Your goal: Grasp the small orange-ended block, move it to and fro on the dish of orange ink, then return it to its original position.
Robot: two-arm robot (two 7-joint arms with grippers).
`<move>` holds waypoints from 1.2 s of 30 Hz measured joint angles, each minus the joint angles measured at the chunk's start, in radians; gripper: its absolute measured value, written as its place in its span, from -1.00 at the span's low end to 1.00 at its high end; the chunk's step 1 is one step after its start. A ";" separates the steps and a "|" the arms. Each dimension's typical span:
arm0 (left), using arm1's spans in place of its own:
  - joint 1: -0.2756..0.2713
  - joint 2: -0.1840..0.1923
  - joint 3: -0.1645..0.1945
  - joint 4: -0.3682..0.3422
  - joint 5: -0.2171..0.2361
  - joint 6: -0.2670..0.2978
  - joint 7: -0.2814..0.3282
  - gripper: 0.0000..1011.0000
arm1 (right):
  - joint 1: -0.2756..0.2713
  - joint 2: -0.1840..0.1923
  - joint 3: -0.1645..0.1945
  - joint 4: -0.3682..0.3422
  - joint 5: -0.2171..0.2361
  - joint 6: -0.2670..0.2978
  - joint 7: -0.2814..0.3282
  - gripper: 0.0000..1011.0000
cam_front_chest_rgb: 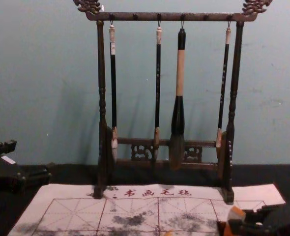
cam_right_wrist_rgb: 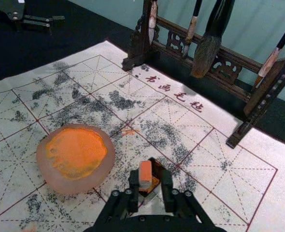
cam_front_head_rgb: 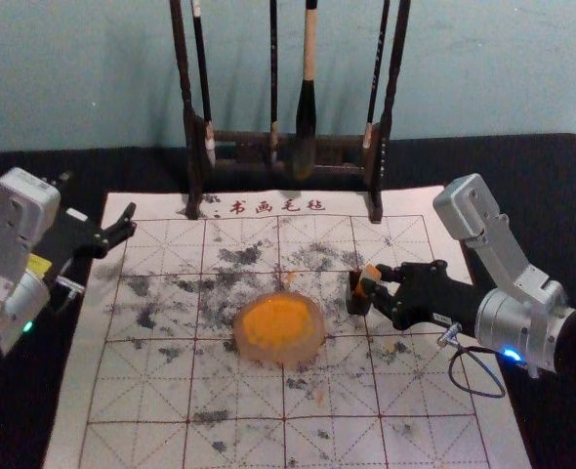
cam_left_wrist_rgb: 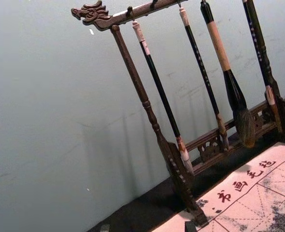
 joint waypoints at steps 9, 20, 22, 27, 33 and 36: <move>0.000 0.000 0.000 0.000 0.000 0.000 0.000 0.98 | 0.000 0.001 0.000 -0.001 0.000 0.000 0.001 0.04; 0.000 0.000 0.000 0.000 0.000 0.000 0.000 0.98 | 0.000 0.001 0.000 -0.001 0.001 -0.001 0.001 0.72; 0.000 0.000 0.000 0.000 0.000 0.000 0.000 0.98 | 0.000 0.001 0.000 -0.001 0.001 -0.001 0.001 0.86; 0.000 0.000 0.000 0.000 0.000 0.000 0.000 0.98 | 0.000 0.001 0.000 -0.001 0.001 -0.001 0.001 0.98; 0.000 0.000 0.000 0.000 0.000 0.000 0.000 0.98 | 0.000 0.001 0.000 -0.001 0.001 -0.001 0.001 0.98; 0.000 0.000 0.000 0.000 0.000 0.000 0.000 0.98 | 0.000 0.001 0.000 -0.001 0.001 -0.001 0.001 0.98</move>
